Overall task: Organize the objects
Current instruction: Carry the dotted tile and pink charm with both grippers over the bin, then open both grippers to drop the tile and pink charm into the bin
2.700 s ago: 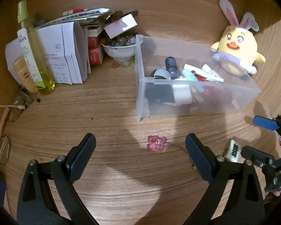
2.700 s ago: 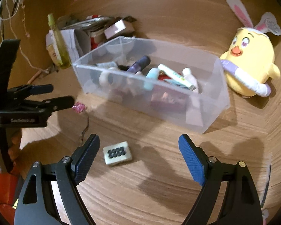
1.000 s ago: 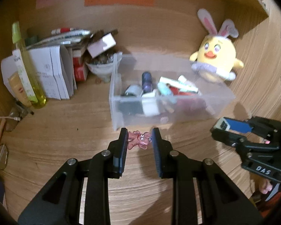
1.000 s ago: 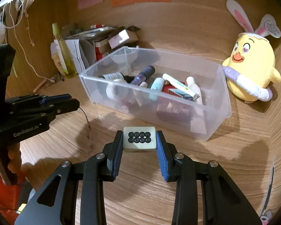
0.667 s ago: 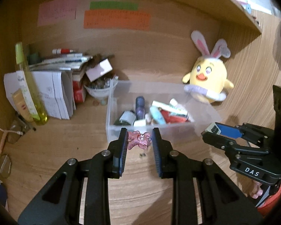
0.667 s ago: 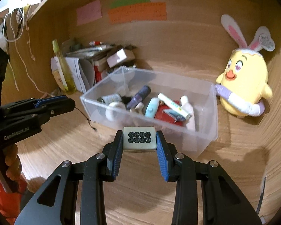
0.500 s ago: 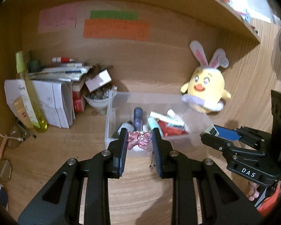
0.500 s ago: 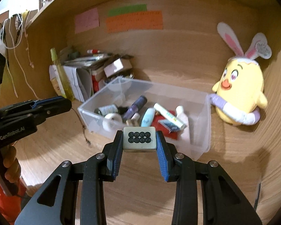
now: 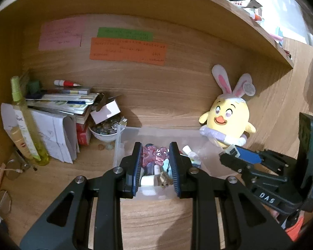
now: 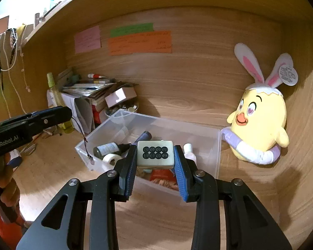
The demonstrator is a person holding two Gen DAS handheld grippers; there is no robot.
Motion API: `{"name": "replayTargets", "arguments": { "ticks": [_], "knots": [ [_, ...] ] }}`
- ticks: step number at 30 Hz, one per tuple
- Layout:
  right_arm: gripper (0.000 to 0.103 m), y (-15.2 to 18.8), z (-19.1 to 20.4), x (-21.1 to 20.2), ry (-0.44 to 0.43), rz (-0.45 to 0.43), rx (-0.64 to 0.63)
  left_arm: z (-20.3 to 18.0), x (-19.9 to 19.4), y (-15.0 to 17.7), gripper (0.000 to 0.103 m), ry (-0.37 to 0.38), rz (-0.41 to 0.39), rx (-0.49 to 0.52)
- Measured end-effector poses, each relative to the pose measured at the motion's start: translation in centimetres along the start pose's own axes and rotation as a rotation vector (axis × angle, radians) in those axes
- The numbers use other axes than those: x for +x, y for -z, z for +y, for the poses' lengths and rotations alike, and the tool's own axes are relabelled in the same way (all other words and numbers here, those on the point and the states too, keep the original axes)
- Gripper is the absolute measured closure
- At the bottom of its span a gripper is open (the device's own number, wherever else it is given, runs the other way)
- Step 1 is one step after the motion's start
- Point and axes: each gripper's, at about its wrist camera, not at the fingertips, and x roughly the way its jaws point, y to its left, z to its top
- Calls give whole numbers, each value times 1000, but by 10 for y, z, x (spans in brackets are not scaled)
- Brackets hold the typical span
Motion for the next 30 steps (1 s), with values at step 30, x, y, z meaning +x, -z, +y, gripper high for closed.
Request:
{"name": "replayTargets", "arguments": {
  "ticks": [30],
  "knots": [
    [72,19,-15,87,25,200,16,-2,101,26,77,-19,224,13]
  ]
}}
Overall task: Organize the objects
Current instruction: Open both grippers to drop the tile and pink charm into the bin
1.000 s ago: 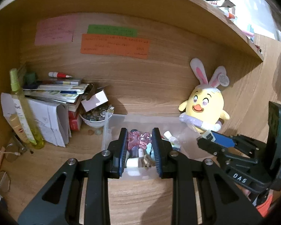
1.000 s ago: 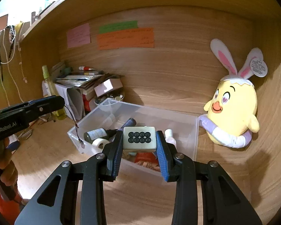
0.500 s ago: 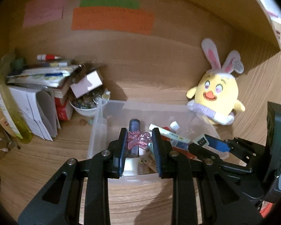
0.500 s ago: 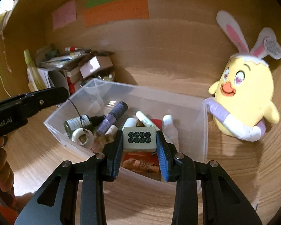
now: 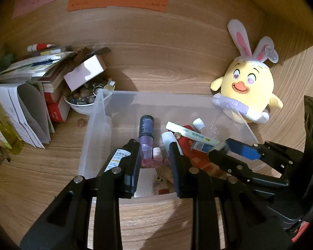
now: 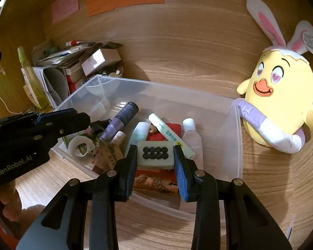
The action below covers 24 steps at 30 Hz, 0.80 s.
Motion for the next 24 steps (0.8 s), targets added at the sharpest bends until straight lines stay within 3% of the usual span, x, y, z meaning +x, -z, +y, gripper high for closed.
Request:
{"name": "replayTargets", "arguments": {
  "ticks": [4,8,17,21,24],
  "knots": [
    [71,-1,3,0,5,4,-17,2,1,0,57,0,4,-15],
    [63,0,6,-3,16,-3,-30,1,-8,0,55,5,-14,-10],
    [59,0,7,-21,1,-29,-31,-9,-35,5,50,3,-63,38],
    [51,3,7,-34,-2,-52,-34,-9,-46,9,37,-2,-87,38],
    [46,6,6,-47,2,-73,-38,-9,-56,12,36,-20,-106,52]
  ]
}}
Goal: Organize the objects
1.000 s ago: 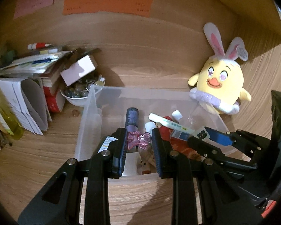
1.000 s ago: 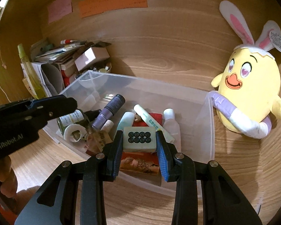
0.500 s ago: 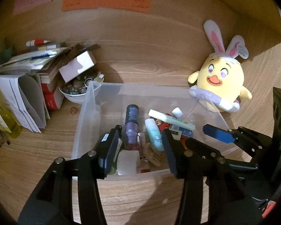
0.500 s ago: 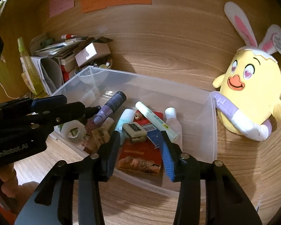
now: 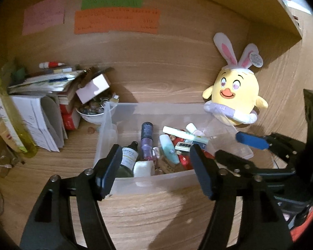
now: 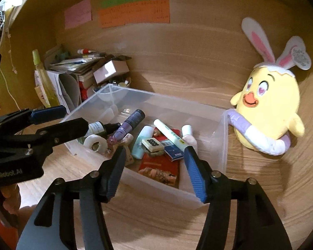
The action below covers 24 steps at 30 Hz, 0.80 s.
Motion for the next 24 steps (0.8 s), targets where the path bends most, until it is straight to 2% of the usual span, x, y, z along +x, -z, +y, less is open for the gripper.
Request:
{"name": "replayTargets", "arguments": {
  "ticks": [2,3,4,8,10,11,16,24],
  "knots": [
    [42,2,-1,-10,0,-17,-1,0,-5,2,32,-10,-7,7],
    [38,2,-2,-14,1,-24,0,0,-8,3,25,-16,-15,8],
    [36,3,-2,-18,2,-35,1,1,-12,5,24,-21,-26,7],
    [25,6,-3,-36,2,-73,8,1,-21,9,22,-23,-31,10],
    [23,9,-2,-43,8,-89,7,1,-24,11,8,-29,-34,8],
    [21,9,-2,-45,9,-94,7,2,-28,14,7,-37,-48,5],
    [19,16,0,-55,15,-114,5,1,-33,21,4,-47,-55,9],
    [18,28,2,-56,5,-96,9,9,-24,35,4,-46,-4,-26]
  ]
}}
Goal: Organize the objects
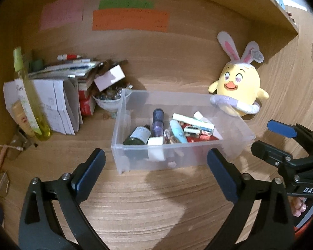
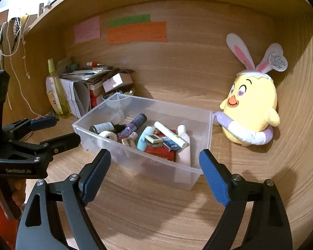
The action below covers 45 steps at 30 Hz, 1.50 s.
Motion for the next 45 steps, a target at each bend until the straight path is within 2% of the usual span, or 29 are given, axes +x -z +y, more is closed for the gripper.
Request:
{"name": "replayTargets", "arguments": {
  "ticks": [14,45],
  "knots": [
    [18,5,2,3,-6,20,5,2,6,7,4,-3,22,-14],
    [18,6,2,4,-9,24,6,-3,4,7,4,1,19,1]
  ]
}}
